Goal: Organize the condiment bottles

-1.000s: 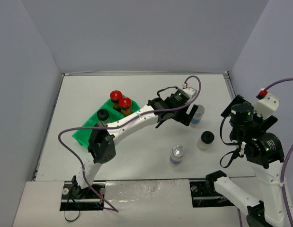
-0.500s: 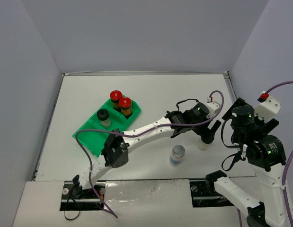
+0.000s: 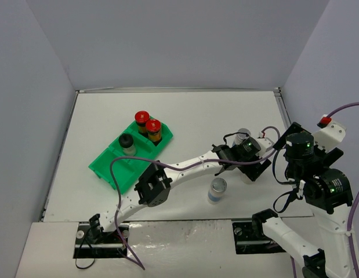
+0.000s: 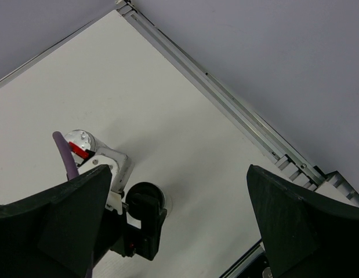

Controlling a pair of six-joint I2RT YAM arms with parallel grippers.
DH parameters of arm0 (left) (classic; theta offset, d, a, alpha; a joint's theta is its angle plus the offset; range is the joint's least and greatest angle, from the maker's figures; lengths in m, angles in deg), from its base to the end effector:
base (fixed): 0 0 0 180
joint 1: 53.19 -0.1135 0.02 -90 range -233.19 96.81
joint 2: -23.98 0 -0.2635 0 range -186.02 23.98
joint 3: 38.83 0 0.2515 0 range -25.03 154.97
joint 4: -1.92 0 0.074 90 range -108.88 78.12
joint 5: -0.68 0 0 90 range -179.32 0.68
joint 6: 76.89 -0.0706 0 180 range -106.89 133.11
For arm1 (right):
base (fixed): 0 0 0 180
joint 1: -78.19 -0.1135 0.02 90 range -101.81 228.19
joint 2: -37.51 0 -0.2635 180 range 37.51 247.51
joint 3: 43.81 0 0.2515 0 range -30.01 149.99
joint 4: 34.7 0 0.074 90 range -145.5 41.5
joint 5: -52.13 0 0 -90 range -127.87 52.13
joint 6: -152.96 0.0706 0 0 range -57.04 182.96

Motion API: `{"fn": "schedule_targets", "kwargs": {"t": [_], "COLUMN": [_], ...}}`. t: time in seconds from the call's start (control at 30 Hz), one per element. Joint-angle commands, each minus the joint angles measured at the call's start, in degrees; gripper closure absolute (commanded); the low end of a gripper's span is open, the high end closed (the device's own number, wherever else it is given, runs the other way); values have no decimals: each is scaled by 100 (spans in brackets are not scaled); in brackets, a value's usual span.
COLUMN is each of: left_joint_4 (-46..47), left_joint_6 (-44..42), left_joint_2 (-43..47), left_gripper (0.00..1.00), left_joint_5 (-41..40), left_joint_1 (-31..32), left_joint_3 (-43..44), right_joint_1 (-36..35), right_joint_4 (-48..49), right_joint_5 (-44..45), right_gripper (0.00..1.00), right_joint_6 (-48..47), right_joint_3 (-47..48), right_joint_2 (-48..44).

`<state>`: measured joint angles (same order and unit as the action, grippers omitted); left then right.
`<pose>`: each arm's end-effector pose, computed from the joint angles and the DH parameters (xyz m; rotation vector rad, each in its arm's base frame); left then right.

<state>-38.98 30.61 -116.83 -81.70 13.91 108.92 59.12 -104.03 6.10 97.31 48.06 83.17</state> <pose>0.2222 -0.5502 0.2300 1.0522 2.0803 -0.9492 0.1338 -0.0056 0.4345 0.7134 1.7165 -0.1146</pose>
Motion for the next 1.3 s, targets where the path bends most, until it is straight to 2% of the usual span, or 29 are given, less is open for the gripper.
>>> {"fn": "schedule_targets", "kwargs": {"t": [0.0, 0.37, 0.5, 0.7, 0.83, 0.87, 0.97, 1.27], "left_joint_4": [230, 525, 708, 705, 668, 675, 706, 961], "left_joint_6": [-215, -262, -262, -283, -298, -314, -354, -468], "left_joint_2": [124, 170, 326, 396, 485, 515, 673, 1321], "left_gripper": [16, 16, 19, 48, 88, 95, 100, 100], "left_joint_5": [-172, -152, -149, -121, -185, -195, -259, -435], "left_joint_1": [57, 78, 84, 84, 84, 84, 84, 43], "left_joint_3": [466, 362, 178, 148, 73, 23, -129, -842], "right_joint_1": [35, 38, 32, 35, 35, 35, 35, 35], "right_joint_4": [130, 133, 130, 130, 141, 139, 139, 147], "right_joint_5": [51, -19, -22, -28, -37, -42, -46, 66], "right_gripper": [0, 0, 0, 0, 0, 0, 0, 0], "right_joint_6": [22, -7, -7, -7, 2, 2, 7, -14], "right_joint_3": [51, -6, -28, -37, -76, -85, -96, 232], "right_joint_2": [39, 48, 51, 47, 28, 30, 42, 142]}}
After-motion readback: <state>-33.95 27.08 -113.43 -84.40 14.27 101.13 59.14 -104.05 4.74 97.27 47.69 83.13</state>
